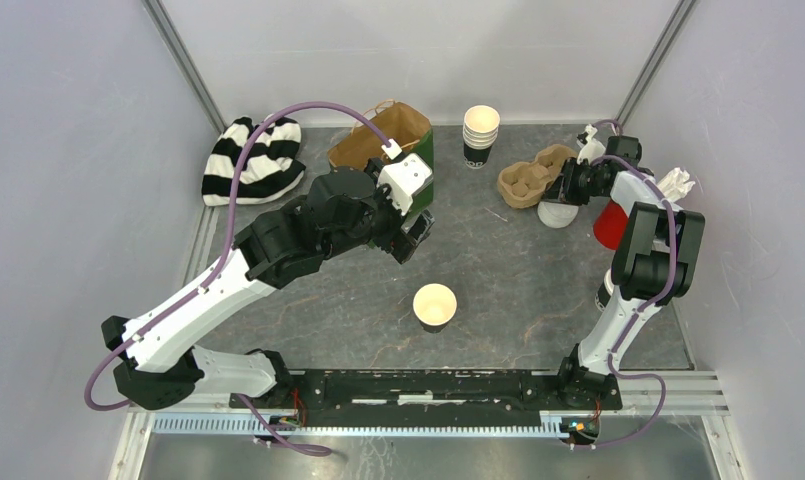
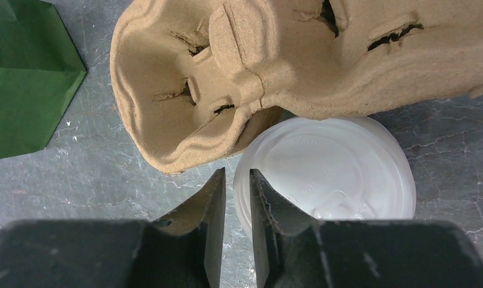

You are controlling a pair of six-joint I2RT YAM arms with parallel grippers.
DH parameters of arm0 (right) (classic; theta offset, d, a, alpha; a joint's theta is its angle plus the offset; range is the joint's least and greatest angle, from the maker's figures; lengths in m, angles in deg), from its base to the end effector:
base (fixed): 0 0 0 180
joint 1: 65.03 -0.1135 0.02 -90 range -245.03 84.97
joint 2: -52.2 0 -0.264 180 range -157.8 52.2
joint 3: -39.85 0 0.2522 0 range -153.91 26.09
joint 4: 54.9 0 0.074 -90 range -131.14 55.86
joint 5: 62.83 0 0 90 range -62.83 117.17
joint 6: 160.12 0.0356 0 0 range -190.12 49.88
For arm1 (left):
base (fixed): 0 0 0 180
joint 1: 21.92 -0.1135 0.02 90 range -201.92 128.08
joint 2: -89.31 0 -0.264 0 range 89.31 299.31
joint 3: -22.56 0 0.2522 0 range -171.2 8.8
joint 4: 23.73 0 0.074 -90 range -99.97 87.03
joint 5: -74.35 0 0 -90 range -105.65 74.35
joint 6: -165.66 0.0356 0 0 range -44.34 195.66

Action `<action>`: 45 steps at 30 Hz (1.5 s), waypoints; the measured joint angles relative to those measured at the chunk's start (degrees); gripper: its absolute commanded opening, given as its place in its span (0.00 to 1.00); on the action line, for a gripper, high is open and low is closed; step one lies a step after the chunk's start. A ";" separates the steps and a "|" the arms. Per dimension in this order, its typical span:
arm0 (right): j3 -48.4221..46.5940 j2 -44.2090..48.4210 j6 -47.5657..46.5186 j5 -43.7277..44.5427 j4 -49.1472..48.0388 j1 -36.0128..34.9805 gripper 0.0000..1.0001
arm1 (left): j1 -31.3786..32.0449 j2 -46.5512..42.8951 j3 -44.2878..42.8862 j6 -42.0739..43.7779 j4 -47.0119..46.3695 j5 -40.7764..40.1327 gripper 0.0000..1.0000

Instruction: Pack the takeout coffee

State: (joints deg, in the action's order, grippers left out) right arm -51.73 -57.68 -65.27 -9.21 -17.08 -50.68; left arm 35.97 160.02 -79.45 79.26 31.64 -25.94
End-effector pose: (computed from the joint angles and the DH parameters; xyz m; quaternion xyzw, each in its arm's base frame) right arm 0.3990 -0.0803 0.1973 0.0619 0.9112 0.2747 0.3006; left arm 0.1371 -0.2065 0.4492 0.3852 0.7431 -0.1803 0.5166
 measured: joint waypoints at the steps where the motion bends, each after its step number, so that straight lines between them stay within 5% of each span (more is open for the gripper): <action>1: 0.00 0.00 -0.02 0.02 0.00 0.00 0.28 | 0.00 0.00 0.00 -0.02 0.00 0.00 0.92; 24: 0.00 -1.33 0.02 -0.94 -0.07 -0.37 0.14 | 0.00 0.00 0.00 0.00 0.00 0.02 0.92; 35: 0.07 -1.33 0.98 -2.89 -0.85 -0.37 0.21 | 0.00 0.00 0.00 0.00 0.00 0.02 0.92; 45: 0.81 -1.36 1.46 -5.09 -1.73 -0.35 0.17 | 0.00 0.00 0.00 -0.02 0.00 0.00 0.93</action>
State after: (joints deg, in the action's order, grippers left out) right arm -50.92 -59.04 -63.81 -14.30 -18.81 -51.03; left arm 35.97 160.02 -79.45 79.24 31.64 -25.94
